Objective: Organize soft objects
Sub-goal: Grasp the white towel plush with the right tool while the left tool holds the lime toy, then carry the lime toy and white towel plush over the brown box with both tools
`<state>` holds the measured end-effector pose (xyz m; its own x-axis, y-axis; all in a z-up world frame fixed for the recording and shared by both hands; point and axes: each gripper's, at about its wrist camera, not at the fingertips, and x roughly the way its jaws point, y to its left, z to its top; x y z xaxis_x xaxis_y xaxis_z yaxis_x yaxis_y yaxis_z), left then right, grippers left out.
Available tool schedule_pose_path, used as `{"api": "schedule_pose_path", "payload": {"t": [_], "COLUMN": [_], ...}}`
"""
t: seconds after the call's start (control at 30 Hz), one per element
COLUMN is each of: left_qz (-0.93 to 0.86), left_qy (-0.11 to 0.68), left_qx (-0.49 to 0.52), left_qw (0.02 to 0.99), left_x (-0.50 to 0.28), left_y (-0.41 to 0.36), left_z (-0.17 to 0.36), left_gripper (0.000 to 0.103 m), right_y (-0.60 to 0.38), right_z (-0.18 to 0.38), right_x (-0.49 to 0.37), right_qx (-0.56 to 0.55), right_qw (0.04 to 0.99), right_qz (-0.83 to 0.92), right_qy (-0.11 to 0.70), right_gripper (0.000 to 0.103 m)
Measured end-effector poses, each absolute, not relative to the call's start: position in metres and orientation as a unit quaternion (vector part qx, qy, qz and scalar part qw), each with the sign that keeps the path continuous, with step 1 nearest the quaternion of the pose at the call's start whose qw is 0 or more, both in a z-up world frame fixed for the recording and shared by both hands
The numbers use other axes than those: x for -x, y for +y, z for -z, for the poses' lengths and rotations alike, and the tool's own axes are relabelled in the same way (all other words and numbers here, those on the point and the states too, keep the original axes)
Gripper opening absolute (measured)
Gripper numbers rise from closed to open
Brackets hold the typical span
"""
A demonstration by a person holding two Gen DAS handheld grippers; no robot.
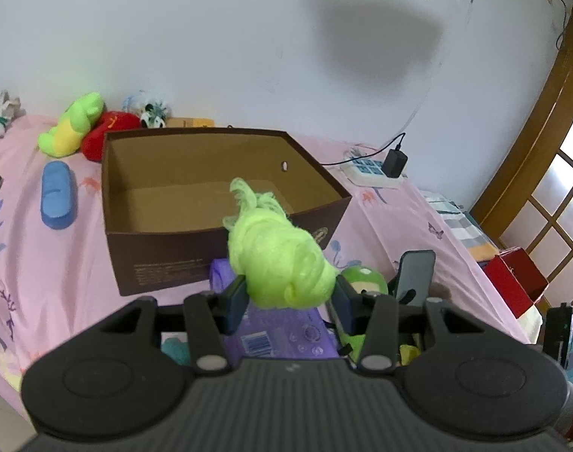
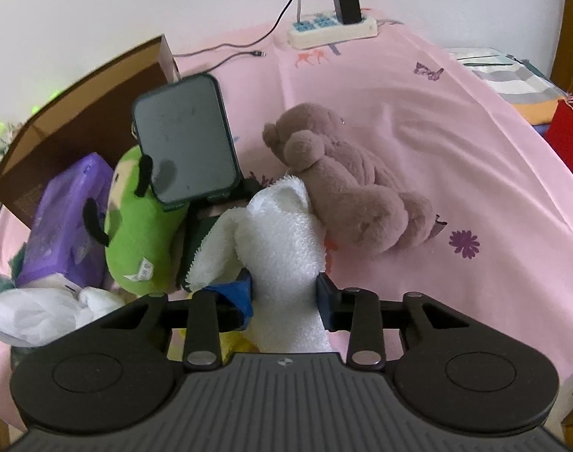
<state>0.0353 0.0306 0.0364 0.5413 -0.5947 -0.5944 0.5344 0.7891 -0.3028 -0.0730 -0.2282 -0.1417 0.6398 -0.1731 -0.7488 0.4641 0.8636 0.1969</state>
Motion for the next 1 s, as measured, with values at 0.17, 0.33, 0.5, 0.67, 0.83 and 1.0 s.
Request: {"api": "schedule_pose_path", "payload": {"t": [0.17,0.33,0.5,0.67,0.83,1.0], "left_qz": [0.337,0.353,0.365,0.374,0.375,0.368], "left_qy": [0.359,0.359,0.357,0.353,0.349,0.345], "left_qx": [0.038,0.036,0.035,0.036,0.037,0.043], "left_qw": [0.869,0.863,0.859,0.857,0.858,0.863], "left_x": [-0.040,-0.043,-0.043,-0.044,-0.043,-0.047], "left_y": [0.023,0.017,0.014,0.016,0.021,0.030], "left_z": [-0.033,-0.032,-0.033,-0.037,-0.039,-0.042], "left_gripper": [0.047,0.047,0.047,0.047,0.047,0.047], "right_y": [-0.221,-0.221,-0.226,-0.213,-0.187,-0.177], "right_z": [0.127,0.114,0.098,0.077,0.056,0.047], "right_x": [0.083,0.092,0.104,0.104,0.083,0.053], "right_qx": [-0.177,-0.202,-0.279,-0.299,-0.282,-0.283], "right_qw": [0.899,0.903,0.900,0.908,0.923,0.925], "right_qz": [0.180,0.180,0.148,0.090,0.031,-0.014], "right_qy": [0.358,0.335,0.301,0.280,0.259,0.253], "right_gripper": [0.015,0.013,0.013,0.013,0.013,0.013]}}
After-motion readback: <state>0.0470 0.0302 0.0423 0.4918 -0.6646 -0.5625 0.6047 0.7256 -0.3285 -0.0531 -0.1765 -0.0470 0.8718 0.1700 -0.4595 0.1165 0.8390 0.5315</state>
